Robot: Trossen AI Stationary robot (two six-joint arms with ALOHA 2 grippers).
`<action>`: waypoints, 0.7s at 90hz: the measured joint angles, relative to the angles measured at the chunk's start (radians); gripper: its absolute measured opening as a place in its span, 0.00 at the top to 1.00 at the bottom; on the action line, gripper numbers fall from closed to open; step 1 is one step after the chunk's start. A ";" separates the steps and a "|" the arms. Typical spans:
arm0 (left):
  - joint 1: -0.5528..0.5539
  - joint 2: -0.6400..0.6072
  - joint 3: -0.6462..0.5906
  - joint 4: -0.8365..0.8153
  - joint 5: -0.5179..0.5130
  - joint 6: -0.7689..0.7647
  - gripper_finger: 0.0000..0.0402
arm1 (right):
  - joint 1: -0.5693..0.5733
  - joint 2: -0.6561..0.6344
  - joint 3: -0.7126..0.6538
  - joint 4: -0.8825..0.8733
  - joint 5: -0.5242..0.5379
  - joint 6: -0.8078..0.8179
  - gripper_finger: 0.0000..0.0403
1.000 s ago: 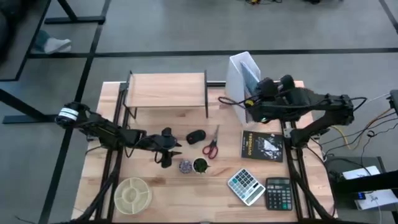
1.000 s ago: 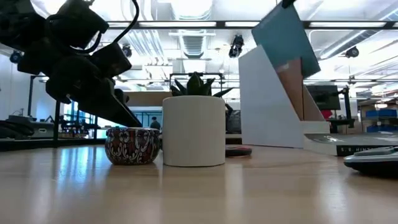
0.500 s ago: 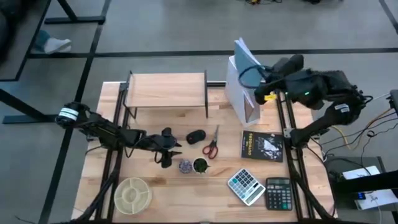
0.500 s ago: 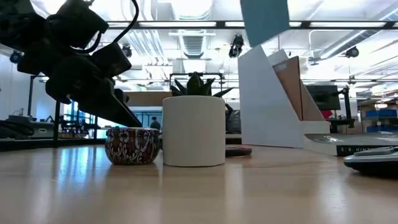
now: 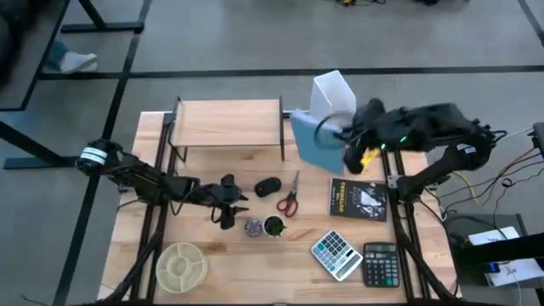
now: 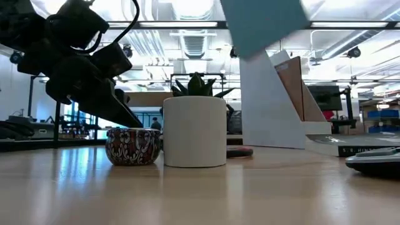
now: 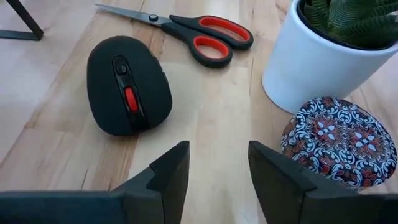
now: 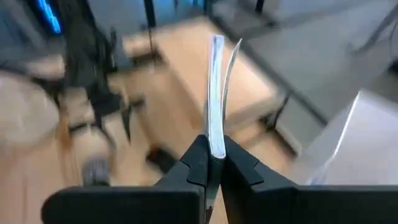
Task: Stock shelves
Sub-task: Remove the blue book from the white file holder
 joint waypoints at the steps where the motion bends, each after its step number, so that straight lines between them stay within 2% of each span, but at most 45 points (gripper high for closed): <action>1: 0.000 0.000 0.000 0.000 0.000 0.000 0.64 | 0.004 0.000 -0.010 -0.009 -0.001 0.010 0.99; 33: 0.000 0.000 -0.002 -0.002 0.000 0.000 0.68 | 0.119 0.000 -0.230 -0.217 -0.187 0.353 0.99; 45: 0.000 0.000 -0.002 0.007 0.000 0.004 0.69 | 0.118 0.001 -0.295 -0.212 -0.207 0.372 0.99; 63: 0.000 0.000 -0.002 0.018 0.000 0.004 0.71 | 0.111 0.061 -0.369 -0.214 -0.162 0.330 0.99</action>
